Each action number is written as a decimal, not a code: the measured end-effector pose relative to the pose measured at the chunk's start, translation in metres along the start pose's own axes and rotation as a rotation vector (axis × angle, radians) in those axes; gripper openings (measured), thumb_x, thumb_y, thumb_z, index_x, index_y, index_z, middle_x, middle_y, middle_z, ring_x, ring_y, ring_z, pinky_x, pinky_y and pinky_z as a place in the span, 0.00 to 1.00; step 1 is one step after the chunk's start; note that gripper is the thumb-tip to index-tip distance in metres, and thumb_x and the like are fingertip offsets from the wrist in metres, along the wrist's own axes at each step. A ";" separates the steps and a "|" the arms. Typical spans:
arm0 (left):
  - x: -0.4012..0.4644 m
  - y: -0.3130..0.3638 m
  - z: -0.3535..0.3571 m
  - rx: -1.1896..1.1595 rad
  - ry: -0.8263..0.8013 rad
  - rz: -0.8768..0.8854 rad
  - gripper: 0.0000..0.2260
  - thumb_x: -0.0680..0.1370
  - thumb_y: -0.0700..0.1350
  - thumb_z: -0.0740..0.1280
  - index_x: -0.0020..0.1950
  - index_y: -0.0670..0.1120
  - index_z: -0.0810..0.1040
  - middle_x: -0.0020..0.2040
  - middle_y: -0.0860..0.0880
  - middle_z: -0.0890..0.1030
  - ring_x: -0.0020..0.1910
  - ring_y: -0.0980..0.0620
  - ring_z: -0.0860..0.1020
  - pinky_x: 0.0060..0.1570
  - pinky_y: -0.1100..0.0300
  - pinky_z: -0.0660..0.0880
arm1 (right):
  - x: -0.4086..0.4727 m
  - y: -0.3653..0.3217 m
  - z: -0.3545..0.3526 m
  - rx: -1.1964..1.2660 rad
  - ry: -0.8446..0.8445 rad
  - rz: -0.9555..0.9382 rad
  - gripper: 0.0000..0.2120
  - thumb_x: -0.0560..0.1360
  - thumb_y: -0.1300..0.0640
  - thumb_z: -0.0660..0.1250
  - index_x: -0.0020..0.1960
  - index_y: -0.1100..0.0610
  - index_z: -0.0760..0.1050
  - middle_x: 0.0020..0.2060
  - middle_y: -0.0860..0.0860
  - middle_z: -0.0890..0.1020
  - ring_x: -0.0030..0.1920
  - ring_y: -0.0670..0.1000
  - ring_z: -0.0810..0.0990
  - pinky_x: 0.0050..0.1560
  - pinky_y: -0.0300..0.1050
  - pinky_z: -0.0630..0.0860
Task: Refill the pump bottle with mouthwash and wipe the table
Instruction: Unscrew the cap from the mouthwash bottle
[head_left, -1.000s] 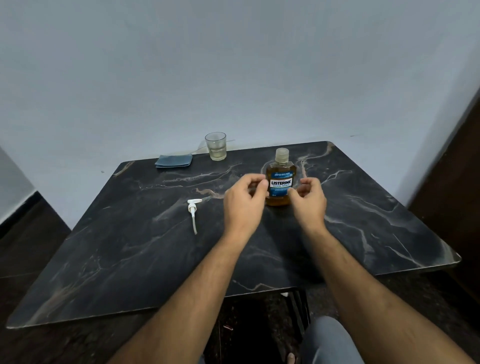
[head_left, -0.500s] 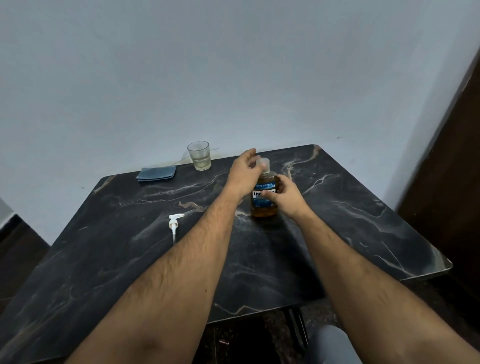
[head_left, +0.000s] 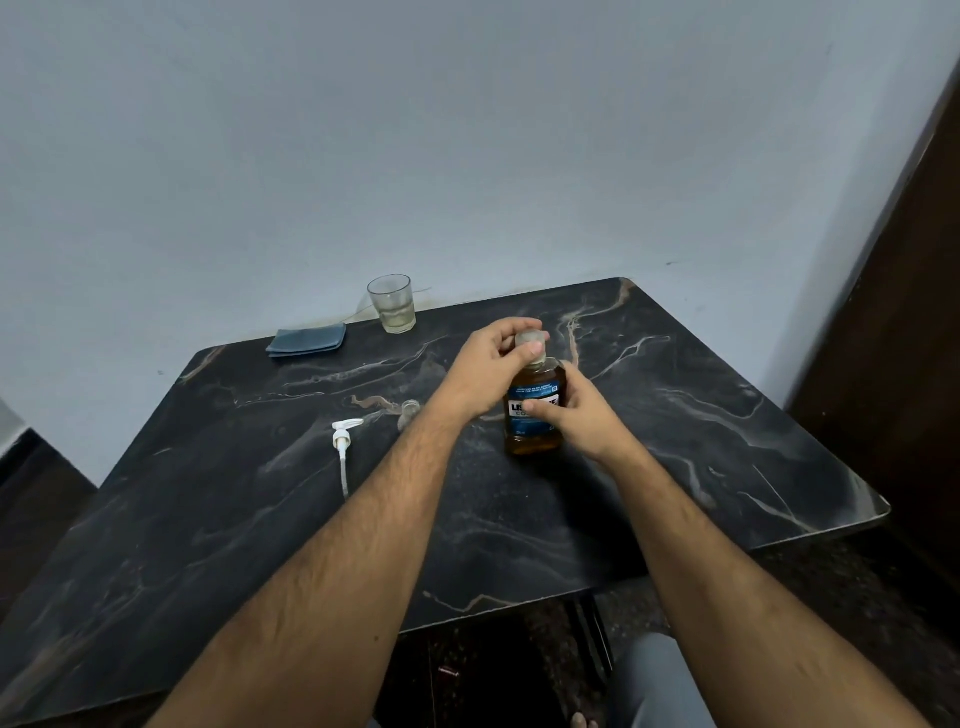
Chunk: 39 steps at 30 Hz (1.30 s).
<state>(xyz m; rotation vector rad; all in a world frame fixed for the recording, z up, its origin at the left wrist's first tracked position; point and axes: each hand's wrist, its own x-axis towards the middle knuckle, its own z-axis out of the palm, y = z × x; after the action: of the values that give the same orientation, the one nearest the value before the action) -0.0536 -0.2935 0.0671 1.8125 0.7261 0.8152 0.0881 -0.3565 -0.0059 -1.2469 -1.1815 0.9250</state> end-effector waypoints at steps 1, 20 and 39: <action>-0.002 0.000 0.001 -0.005 0.022 0.006 0.13 0.81 0.42 0.66 0.66 0.46 0.76 0.60 0.48 0.83 0.60 0.54 0.81 0.60 0.54 0.78 | -0.002 0.000 0.002 0.001 0.019 -0.004 0.18 0.74 0.64 0.73 0.59 0.52 0.72 0.55 0.55 0.82 0.58 0.54 0.81 0.62 0.57 0.77; -0.010 0.001 0.026 0.330 0.542 -0.006 0.19 0.67 0.57 0.79 0.52 0.50 0.81 0.48 0.54 0.84 0.48 0.57 0.81 0.50 0.56 0.80 | -0.015 0.001 0.025 -0.274 0.267 -0.062 0.19 0.73 0.55 0.74 0.61 0.53 0.72 0.52 0.46 0.82 0.53 0.45 0.81 0.57 0.49 0.79; -0.007 -0.006 -0.005 0.064 0.038 0.026 0.13 0.79 0.40 0.68 0.63 0.48 0.78 0.57 0.48 0.84 0.58 0.53 0.82 0.60 0.54 0.78 | -0.015 -0.004 0.019 -0.275 0.176 -0.024 0.19 0.75 0.55 0.73 0.62 0.53 0.71 0.54 0.46 0.80 0.54 0.43 0.80 0.56 0.42 0.77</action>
<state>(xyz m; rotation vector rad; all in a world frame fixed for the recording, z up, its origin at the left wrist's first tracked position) -0.0624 -0.2948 0.0616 1.8713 0.7630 0.8541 0.0665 -0.3683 -0.0051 -1.4976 -1.2069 0.6344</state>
